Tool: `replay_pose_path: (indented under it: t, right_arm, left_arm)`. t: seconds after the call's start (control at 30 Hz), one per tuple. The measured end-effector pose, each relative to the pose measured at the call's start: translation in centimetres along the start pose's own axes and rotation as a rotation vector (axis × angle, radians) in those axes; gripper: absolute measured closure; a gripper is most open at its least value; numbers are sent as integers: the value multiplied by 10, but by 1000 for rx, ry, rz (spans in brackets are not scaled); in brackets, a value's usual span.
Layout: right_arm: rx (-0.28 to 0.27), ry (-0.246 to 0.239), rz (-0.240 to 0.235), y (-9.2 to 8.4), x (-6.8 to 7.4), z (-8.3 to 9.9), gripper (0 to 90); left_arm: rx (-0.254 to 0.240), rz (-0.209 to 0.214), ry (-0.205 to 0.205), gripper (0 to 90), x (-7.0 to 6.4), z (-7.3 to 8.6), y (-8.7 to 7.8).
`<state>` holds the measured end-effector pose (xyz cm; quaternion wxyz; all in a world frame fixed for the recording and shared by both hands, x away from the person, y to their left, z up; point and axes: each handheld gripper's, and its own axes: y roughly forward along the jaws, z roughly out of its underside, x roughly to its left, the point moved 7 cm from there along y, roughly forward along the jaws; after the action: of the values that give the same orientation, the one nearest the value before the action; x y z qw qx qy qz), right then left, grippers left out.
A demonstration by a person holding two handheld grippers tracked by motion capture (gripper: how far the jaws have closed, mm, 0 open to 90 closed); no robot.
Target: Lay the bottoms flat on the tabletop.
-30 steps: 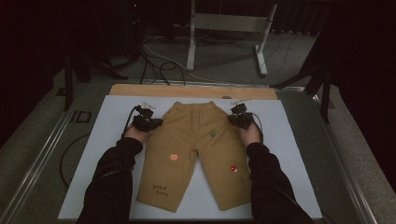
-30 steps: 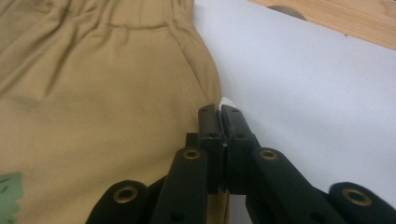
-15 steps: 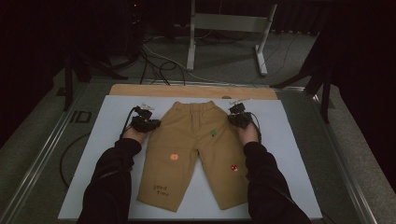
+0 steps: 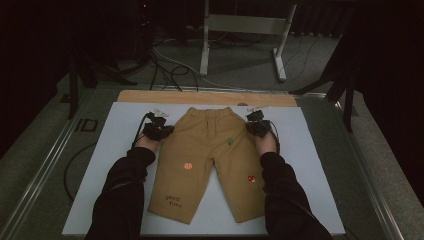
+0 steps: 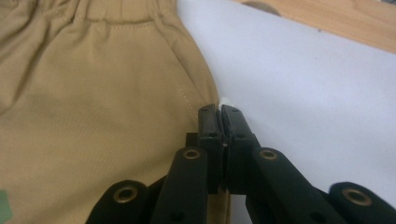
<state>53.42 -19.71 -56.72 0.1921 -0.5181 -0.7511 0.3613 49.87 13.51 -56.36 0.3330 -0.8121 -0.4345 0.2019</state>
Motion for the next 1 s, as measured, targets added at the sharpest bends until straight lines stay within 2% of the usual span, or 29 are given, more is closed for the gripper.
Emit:
replay_pose_path:
  t: [0.07, 0.1, 0.2, 0.27, 0.33, 0.4, 0.47, 0.53, 0.57, 0.6, 0.63, 0.67, 0.73, 0.8, 0.83, 0.9, 0.93, 1.0]
  right_arm:
    - [-1, 5, -10, 1, 0, 1, 882]
    - [6, 16, -11, 2, 1, 1, 882]
    - [5, 8, -14, 1, 0, 0, 878]
    - [2, 7, -14, 1, 0, 0, 833]
    - [8, 11, -9, 1, -1, 1, 728]
    - [3, 18, -18, 0, -1, 1, 613]
    - [-5, 20, -32, -1, 0, 1, 522]
    - [-15, 21, -42, -4, 2, 0, 437]
    - [-15, 21, -42, -4, 2, 0, 437]
    - [-32, 29, -60, -6, 3, -1, 391]
    - [-51, 41, -105, -10, 7, -4, 289]
    - [-62, 44, -114, -11, 9, -5, 267]
    - [-56, 33, -167, -15, 15, -5, 136]
    - [-61, 32, -194, -18, 19, -5, 133]
    - [-68, 28, -221, -21, 23, -5, 121]
    - [-78, 18, -258, -25, 29, -5, 102]
    - [-75, -3, -253, -27, 30, -5, 100]
    - [-87, -9, -275, -32, 34, -7, 100]
  left_arm:
    - [20, 22, -22, 884, -1, 4, 3]
    - [16, 19, -19, 882, -1, 4, 3]
    - [25, 9, -13, 877, 0, 4, 3]
    - [19, 11, -8, 792, -2, 4, 2]
    - [8, 17, -14, 650, -4, 3, 1]
    - [-12, 10, -2, 532, -7, 1, -2]
    - [-34, 25, -16, 460, -9, -3, -5]
    - [-52, 25, -4, 386, -10, -7, -9]
    - [-52, 25, -4, 365, -10, -7, -9]
    - [-85, 48, -18, 365, -12, -12, -15]
    - [-88, 64, -14, 277, -13, -12, -16]
    - [-86, 83, -12, 221, -14, -13, -18]
    - [-90, 75, -10, 173, -15, -15, -20]
    - [-117, 93, -14, 152, -16, -17, -25]
    - [-121, 107, -20, 141, -17, -17, -27]
    - [-97, 137, -5, 70, -21, -17, -29]
    - [-92, 155, 0, 42, -23, -17, -31]
    - [-85, 177, 9, 5, -26, -16, -34]
